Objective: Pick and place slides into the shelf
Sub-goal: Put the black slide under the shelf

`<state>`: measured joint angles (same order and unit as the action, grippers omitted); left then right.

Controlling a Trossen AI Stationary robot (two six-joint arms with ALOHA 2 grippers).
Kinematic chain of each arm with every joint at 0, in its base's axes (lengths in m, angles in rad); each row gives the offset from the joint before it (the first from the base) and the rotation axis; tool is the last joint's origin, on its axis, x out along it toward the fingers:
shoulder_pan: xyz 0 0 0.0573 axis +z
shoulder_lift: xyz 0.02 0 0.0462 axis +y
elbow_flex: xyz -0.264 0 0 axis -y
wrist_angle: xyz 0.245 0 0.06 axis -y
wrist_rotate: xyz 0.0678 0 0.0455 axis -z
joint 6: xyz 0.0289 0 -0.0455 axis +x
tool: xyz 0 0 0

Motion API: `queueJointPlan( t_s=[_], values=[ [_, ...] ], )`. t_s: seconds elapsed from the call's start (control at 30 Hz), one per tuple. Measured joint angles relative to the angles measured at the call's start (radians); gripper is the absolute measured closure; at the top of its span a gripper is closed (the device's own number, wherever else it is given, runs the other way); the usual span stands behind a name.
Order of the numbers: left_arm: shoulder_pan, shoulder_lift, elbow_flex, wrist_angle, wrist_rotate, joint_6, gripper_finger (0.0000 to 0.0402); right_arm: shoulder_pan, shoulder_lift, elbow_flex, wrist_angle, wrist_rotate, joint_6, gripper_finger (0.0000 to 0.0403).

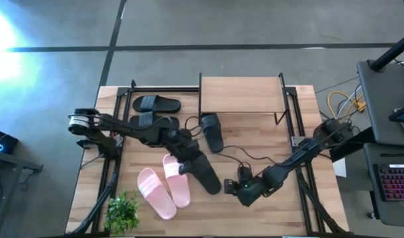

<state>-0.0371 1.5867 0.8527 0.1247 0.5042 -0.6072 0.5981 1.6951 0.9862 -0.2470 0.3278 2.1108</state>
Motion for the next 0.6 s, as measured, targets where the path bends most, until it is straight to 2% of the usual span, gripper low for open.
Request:
queueJointPlan(
  t_s=[0.07, 0.17, 0.2, 0.33, 0.43, 0.6],
  values=[
    [-0.006, 0.039, -0.033, 0.184, 0.014, -0.088, 0.0156, -0.002, -0.029, 0.011, -0.004, 0.051, -0.034, 0.039],
    [-0.006, 0.103, -0.05, 0.327, 0.029, -0.173, 0.0165, -0.022, -0.033, 0.039, -0.041, 0.046, -0.061, 0.039],
    [-0.006, 0.125, -0.047, 0.345, 0.03, -0.184, 0.0169, -0.03, -0.024, 0.039, -0.082, 0.029, -0.06, 0.039],
    [-0.006, 0.172, -0.024, 0.345, 0.041, -0.191, 0.0177, -0.037, 0.028, 0.03, -0.066, -0.005, -0.03, 0.0391],
    [-0.007, 0.184, -0.025, 0.357, 0.041, -0.192, 0.0178, -0.036, 0.053, 0.035, 0.014, -0.008, -0.019, 0.0391],
    [-0.007, 0.189, -0.015, 0.387, 0.036, -0.192, 0.0178, -0.034, 0.102, 0.036, -0.009, -0.045, 0.003, 0.0391]
  ],
)
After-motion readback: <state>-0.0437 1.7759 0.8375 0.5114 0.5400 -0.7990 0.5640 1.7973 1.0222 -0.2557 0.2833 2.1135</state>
